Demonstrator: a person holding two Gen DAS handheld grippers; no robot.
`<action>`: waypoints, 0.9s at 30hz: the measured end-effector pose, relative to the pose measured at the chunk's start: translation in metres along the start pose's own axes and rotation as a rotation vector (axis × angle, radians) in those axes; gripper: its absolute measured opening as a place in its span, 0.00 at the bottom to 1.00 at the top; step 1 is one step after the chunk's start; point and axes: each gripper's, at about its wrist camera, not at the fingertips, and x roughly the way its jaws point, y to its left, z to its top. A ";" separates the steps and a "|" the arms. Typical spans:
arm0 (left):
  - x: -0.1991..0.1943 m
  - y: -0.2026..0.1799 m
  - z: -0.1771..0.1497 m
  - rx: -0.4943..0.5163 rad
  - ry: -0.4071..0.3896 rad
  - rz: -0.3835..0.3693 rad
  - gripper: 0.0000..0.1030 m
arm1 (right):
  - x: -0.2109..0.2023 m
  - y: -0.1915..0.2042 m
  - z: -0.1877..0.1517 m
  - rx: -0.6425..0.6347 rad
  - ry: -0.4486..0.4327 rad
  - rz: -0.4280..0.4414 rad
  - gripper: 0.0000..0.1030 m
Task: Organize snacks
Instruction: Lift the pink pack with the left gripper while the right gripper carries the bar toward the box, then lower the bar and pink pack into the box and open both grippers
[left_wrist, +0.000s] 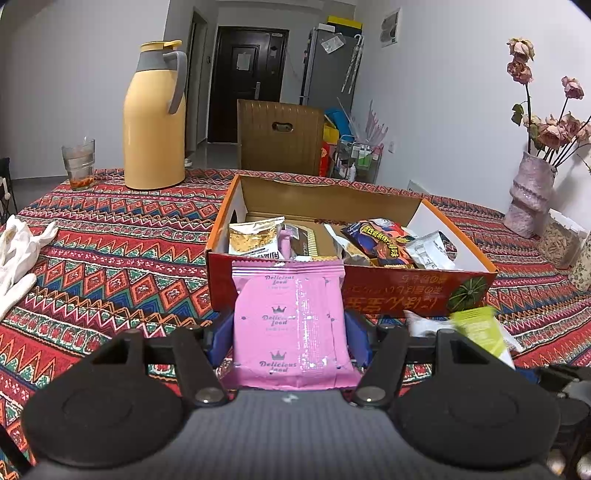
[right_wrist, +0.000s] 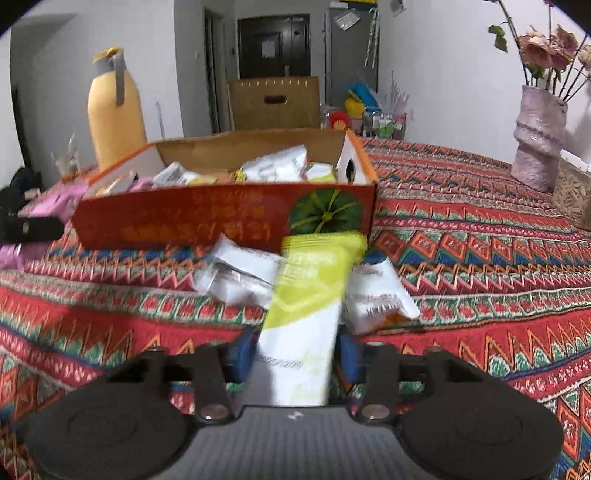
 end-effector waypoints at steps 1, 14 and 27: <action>-0.001 0.000 0.000 0.000 -0.001 -0.001 0.61 | -0.003 0.001 -0.001 -0.004 -0.007 0.002 0.36; 0.001 -0.006 0.032 0.022 -0.060 -0.004 0.61 | -0.034 -0.002 0.051 0.024 -0.207 0.015 0.36; 0.042 -0.018 0.082 0.015 -0.083 0.029 0.61 | 0.015 0.009 0.134 0.048 -0.277 0.038 0.36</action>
